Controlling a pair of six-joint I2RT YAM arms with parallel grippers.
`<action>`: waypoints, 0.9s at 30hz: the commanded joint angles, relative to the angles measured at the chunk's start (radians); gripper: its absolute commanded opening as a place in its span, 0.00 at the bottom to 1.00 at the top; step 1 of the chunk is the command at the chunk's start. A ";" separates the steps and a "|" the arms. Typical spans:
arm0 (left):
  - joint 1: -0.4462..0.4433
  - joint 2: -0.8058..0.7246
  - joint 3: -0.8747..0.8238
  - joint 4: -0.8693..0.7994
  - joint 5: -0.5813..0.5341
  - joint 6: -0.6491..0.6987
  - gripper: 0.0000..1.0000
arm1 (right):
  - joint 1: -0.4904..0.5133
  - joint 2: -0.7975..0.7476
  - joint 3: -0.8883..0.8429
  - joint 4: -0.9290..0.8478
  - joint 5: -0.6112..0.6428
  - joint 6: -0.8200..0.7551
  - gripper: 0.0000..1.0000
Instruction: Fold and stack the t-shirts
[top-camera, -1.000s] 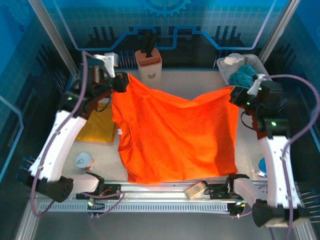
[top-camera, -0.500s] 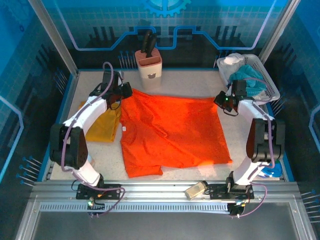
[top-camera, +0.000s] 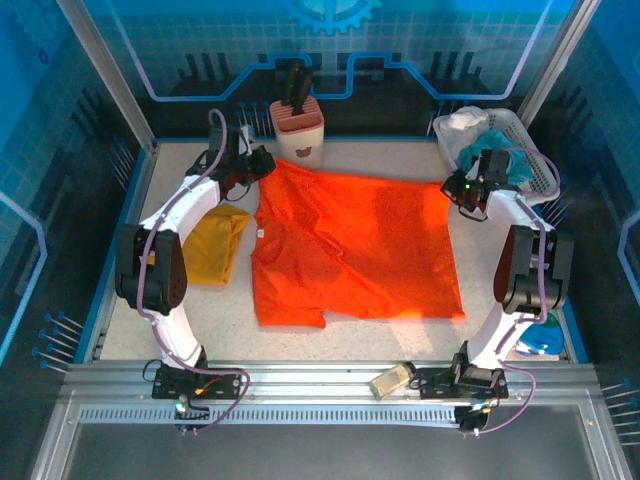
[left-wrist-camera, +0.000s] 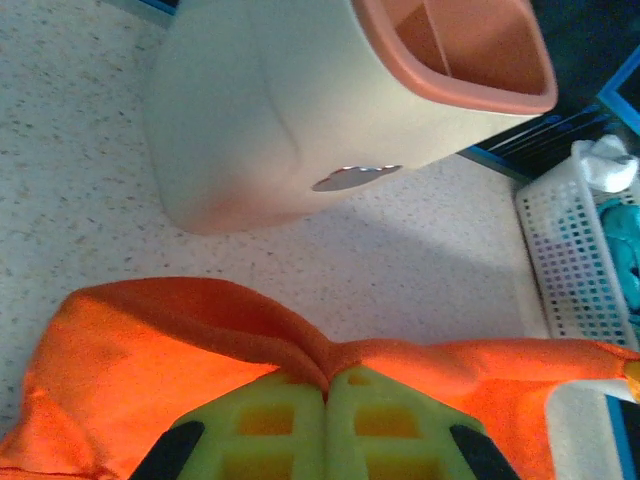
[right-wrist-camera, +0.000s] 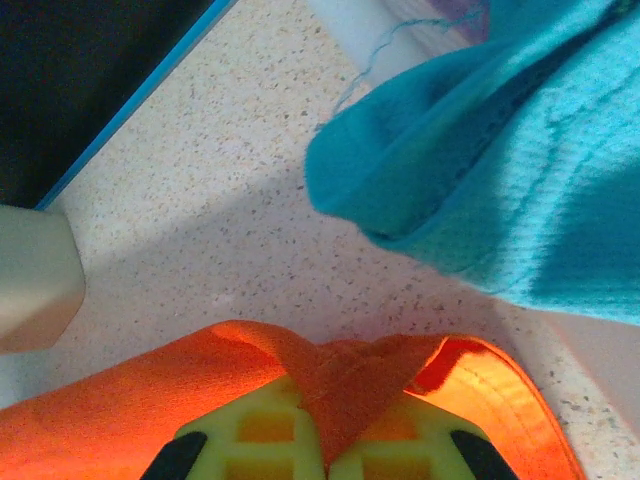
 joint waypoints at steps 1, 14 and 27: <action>0.014 -0.010 0.006 -0.051 0.082 -0.073 0.00 | 0.008 -0.017 -0.011 -0.021 -0.061 -0.025 0.00; 0.093 -0.144 -0.169 -0.216 0.259 -0.167 0.00 | -0.002 -0.059 -0.002 -0.355 0.047 -0.121 0.00; 0.141 -0.180 -0.381 -0.122 0.431 -0.277 0.00 | -0.007 -0.074 -0.092 -0.318 0.090 -0.126 0.00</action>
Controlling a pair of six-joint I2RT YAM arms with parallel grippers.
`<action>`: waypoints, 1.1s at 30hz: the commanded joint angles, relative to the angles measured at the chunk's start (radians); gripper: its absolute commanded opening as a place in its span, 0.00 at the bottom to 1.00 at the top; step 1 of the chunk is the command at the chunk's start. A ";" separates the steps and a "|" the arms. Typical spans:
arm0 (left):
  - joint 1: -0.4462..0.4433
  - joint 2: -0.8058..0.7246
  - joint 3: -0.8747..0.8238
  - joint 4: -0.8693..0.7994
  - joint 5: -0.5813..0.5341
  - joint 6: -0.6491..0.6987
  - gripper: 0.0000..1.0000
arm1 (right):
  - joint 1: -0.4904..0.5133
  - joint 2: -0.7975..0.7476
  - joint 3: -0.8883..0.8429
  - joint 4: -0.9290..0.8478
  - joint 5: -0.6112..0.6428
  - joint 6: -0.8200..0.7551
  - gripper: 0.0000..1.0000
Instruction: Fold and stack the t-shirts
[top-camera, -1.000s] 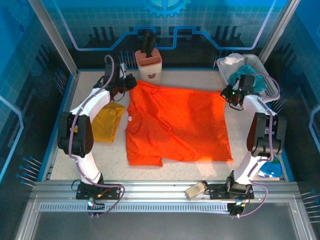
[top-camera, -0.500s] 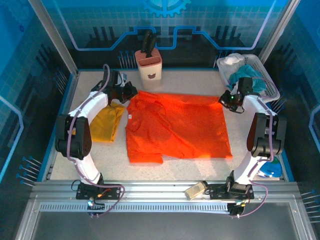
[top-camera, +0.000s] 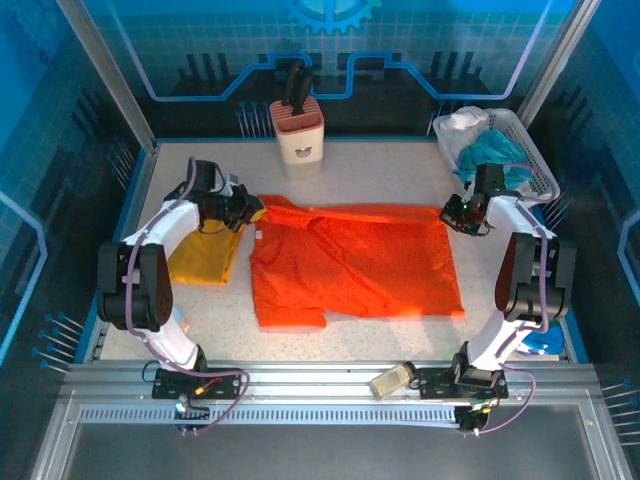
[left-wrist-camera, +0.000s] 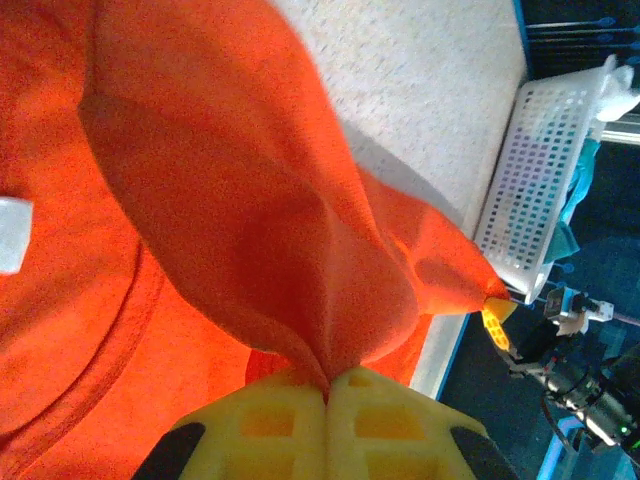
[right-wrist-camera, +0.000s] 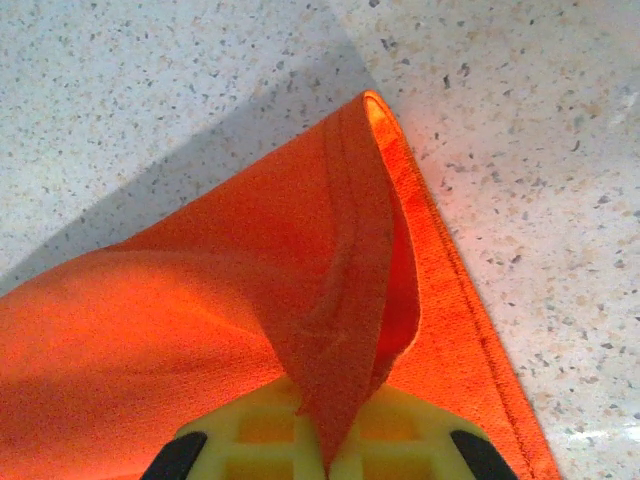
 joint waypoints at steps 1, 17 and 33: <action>0.012 -0.040 -0.063 0.027 0.056 -0.043 0.00 | -0.011 -0.014 -0.022 -0.017 0.037 -0.018 0.00; 0.009 -0.051 -0.186 -0.017 -0.039 0.036 0.03 | 0.000 -0.014 -0.110 0.022 0.041 0.005 0.00; 0.012 -0.132 -0.178 -0.162 -0.148 0.131 0.40 | 0.005 -0.099 -0.135 0.010 0.024 0.010 0.57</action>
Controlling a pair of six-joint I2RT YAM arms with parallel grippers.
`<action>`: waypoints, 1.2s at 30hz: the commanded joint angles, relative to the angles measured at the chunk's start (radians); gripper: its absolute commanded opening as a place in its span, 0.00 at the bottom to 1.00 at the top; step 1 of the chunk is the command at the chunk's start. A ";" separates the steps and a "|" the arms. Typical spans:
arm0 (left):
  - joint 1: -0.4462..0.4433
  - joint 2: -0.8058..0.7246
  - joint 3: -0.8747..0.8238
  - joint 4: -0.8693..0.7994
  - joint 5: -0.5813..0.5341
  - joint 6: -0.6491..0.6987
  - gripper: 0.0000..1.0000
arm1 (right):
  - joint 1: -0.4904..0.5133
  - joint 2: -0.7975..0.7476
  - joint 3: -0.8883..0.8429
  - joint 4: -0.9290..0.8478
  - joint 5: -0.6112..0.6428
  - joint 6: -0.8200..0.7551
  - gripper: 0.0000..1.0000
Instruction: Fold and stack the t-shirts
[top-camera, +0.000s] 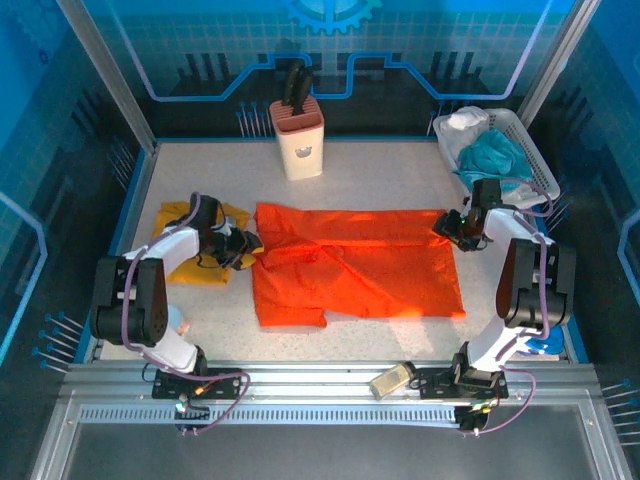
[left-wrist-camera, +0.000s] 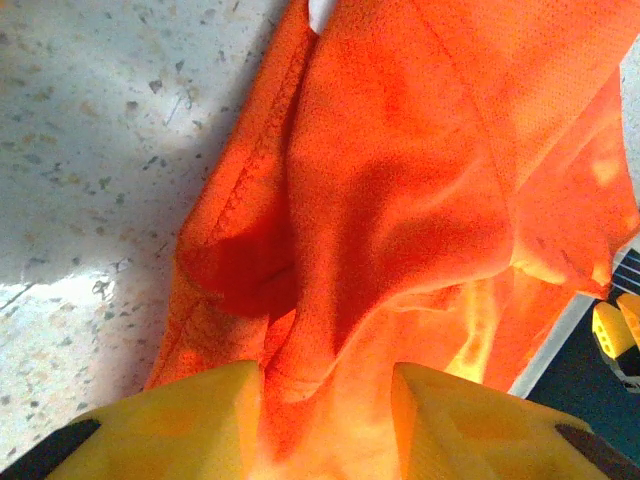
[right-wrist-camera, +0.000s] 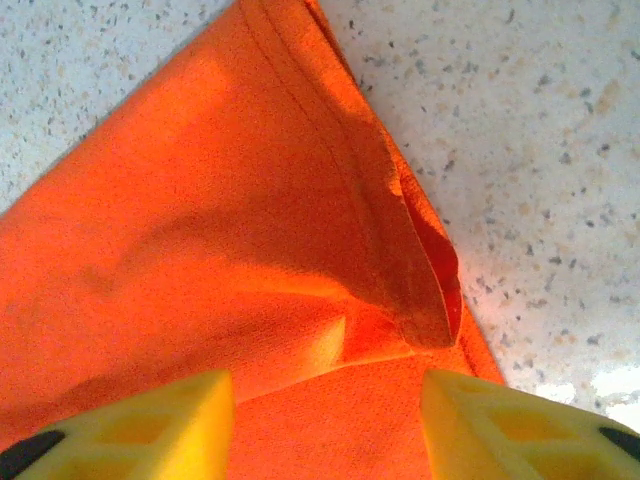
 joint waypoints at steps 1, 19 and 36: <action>0.012 -0.027 0.093 -0.051 -0.025 0.036 0.39 | 0.008 -0.055 0.015 -0.035 -0.009 0.008 0.58; -0.115 0.270 0.404 0.176 0.007 -0.148 0.34 | 0.110 0.134 0.133 0.236 -0.131 0.082 0.67; -0.001 0.529 0.495 0.153 0.001 -0.152 0.30 | 0.000 0.287 0.082 0.343 -0.164 0.137 0.65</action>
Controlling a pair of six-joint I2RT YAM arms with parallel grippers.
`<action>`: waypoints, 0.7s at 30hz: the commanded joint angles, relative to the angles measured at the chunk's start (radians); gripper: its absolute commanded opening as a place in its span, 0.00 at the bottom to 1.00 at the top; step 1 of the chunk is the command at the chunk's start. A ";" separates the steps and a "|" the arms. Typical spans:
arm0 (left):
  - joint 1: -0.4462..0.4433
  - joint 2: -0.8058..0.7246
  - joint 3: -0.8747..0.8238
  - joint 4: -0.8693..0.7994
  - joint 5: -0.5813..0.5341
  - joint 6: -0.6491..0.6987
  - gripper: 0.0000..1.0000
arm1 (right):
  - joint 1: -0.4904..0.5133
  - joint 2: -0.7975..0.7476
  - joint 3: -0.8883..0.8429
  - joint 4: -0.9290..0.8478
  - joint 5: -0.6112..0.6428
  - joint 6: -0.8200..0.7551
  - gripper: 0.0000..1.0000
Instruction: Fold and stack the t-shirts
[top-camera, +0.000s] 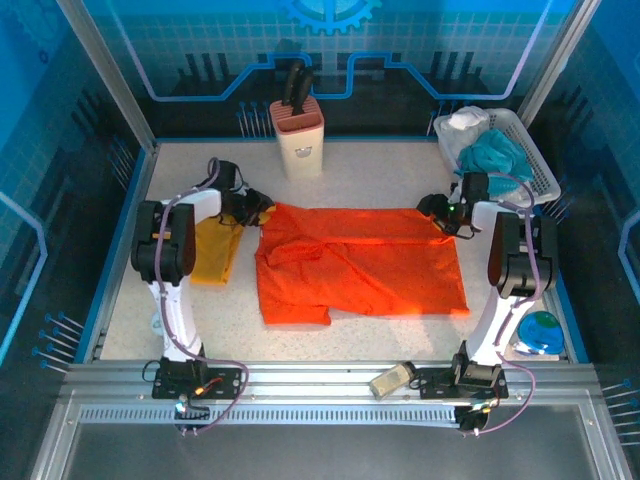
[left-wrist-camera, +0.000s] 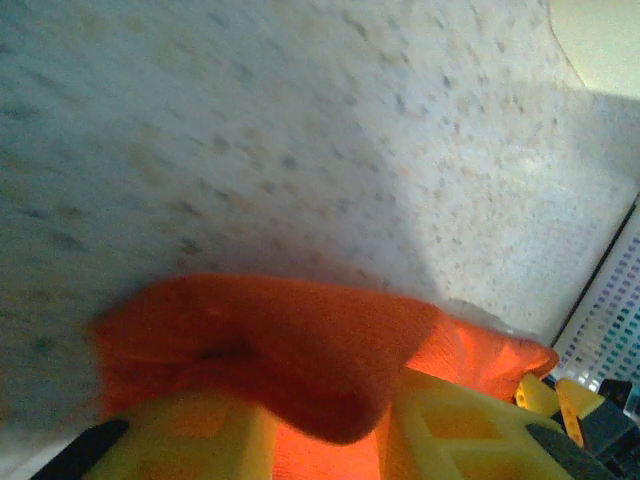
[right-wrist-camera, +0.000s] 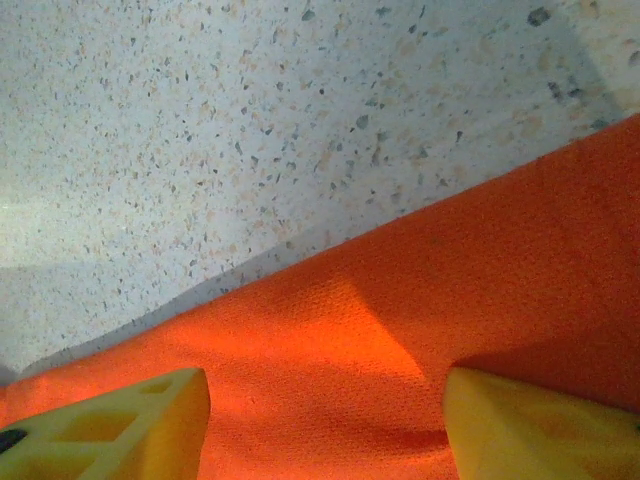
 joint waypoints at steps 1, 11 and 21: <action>0.021 0.020 0.024 -0.039 0.011 0.007 0.31 | -0.023 0.036 -0.013 0.011 0.019 0.024 0.64; 0.040 0.079 0.141 -0.178 -0.007 0.068 0.30 | -0.001 -0.013 -0.017 0.021 0.023 0.014 0.67; 0.034 -0.108 0.114 -0.207 -0.030 0.137 0.34 | 0.103 -0.178 -0.041 0.000 0.073 -0.020 0.73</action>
